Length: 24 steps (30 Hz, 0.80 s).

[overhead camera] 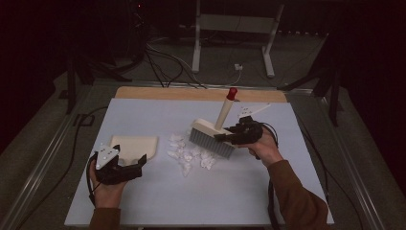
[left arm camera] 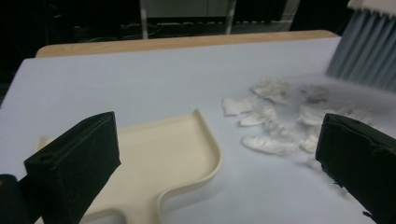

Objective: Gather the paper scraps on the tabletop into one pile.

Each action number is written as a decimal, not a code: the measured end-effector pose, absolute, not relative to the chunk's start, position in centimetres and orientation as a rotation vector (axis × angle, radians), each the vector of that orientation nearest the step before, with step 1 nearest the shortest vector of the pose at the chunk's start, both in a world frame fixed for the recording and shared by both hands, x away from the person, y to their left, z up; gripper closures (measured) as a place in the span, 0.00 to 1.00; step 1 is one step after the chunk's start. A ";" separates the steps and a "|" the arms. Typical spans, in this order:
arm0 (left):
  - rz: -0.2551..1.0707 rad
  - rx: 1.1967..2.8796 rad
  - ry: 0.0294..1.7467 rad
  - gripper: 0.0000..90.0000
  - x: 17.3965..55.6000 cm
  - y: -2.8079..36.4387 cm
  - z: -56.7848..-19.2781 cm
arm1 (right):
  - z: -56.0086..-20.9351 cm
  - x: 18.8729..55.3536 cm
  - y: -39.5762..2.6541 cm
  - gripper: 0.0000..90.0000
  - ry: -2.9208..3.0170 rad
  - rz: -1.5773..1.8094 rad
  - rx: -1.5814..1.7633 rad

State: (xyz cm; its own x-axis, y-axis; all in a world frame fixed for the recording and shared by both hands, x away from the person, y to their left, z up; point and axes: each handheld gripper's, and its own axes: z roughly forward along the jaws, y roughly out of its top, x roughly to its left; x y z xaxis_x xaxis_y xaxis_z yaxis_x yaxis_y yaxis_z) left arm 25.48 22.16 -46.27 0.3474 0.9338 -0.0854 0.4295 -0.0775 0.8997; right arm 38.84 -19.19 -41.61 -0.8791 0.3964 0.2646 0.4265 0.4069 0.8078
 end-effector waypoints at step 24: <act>0.767 1.626 1.329 0.01 24.7 24.4 -48.2 | -43.8 42.4 -21.1 0.75 -2.817 -1.439 -1.345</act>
